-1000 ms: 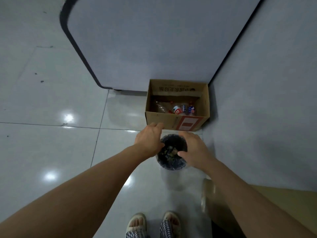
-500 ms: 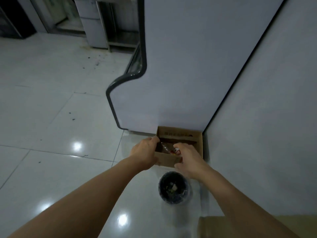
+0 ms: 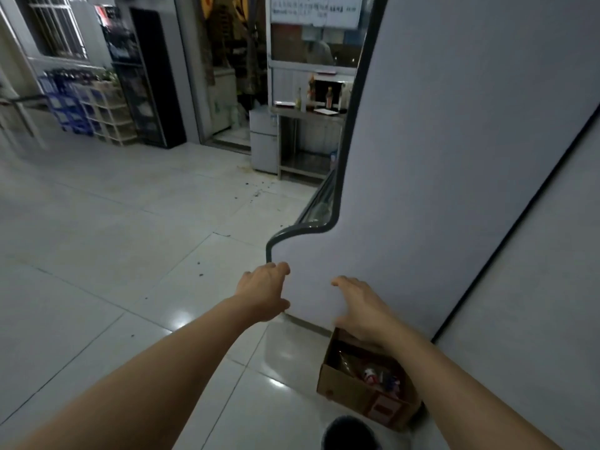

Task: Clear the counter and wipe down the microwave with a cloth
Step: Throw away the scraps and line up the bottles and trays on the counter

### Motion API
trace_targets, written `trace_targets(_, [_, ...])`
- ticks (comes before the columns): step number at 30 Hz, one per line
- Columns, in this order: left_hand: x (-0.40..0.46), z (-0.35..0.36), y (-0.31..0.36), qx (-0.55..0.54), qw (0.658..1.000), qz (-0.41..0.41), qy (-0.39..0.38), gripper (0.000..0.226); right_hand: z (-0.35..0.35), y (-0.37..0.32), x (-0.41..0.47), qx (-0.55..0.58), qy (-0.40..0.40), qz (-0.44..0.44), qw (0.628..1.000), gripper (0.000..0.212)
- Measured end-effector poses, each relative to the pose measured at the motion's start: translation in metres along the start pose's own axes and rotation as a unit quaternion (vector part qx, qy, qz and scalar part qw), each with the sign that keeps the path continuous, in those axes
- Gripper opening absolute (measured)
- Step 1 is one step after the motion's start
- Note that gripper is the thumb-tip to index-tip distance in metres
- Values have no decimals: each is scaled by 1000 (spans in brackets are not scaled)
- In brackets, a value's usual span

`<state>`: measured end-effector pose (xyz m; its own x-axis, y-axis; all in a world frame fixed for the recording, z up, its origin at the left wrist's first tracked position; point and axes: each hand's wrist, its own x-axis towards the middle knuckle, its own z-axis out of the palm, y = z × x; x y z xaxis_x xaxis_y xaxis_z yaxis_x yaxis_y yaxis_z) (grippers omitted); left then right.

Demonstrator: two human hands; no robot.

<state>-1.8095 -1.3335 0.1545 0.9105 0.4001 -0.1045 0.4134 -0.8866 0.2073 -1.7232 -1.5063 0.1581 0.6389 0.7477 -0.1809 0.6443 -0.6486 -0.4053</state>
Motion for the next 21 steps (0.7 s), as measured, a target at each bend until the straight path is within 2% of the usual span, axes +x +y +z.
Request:
trace_targets(9, [0, -70, -80, -7, 998, -19, 52, 58, -29, -92, 49, -31, 23, -36, 999, 76])
trace_targets(21, [35, -156, -242, 11, 996, 9, 85, 57, -31, -244, 152, -34, 74, -37, 996, 77])
